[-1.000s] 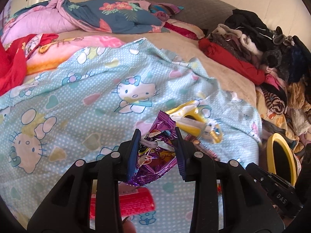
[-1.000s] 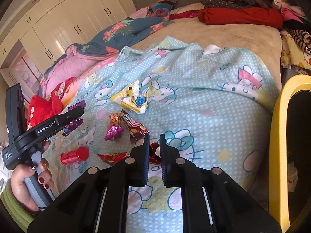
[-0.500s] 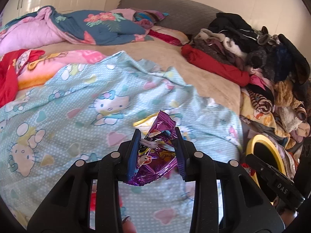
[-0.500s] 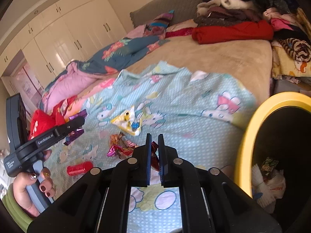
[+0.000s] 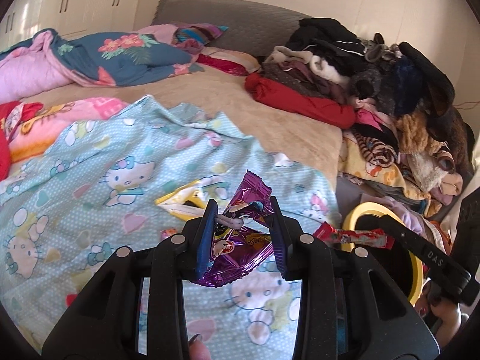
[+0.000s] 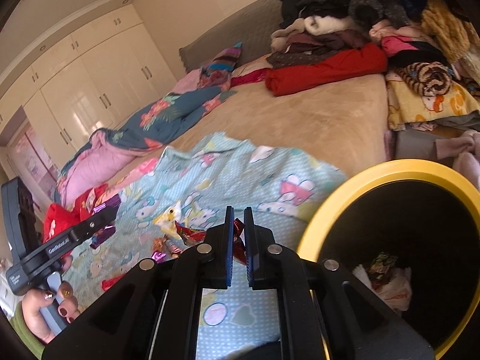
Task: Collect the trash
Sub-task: 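Carry the purple and red wrappers with both tools over the bin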
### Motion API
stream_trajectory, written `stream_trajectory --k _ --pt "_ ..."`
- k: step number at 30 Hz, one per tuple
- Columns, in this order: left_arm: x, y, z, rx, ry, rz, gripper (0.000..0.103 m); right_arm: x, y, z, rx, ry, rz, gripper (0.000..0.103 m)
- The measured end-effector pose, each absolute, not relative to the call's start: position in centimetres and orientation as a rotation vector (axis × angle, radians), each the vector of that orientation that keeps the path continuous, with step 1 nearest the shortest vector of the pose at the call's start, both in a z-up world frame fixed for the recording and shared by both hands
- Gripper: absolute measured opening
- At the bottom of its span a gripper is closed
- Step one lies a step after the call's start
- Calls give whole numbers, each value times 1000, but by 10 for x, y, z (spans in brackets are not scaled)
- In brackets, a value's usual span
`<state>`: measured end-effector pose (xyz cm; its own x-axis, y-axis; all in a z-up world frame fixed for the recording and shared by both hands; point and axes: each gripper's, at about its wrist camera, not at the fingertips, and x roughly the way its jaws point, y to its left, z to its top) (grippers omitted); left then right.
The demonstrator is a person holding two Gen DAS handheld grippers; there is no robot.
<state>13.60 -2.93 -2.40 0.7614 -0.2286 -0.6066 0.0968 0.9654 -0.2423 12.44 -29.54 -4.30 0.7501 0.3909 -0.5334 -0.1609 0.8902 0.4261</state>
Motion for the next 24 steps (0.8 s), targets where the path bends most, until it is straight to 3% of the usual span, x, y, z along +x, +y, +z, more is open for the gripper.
stream_trajectory --k 24 --pt "117 -103 -20 -101 693 -330 27 103 -373 -34 416 595 162 7"
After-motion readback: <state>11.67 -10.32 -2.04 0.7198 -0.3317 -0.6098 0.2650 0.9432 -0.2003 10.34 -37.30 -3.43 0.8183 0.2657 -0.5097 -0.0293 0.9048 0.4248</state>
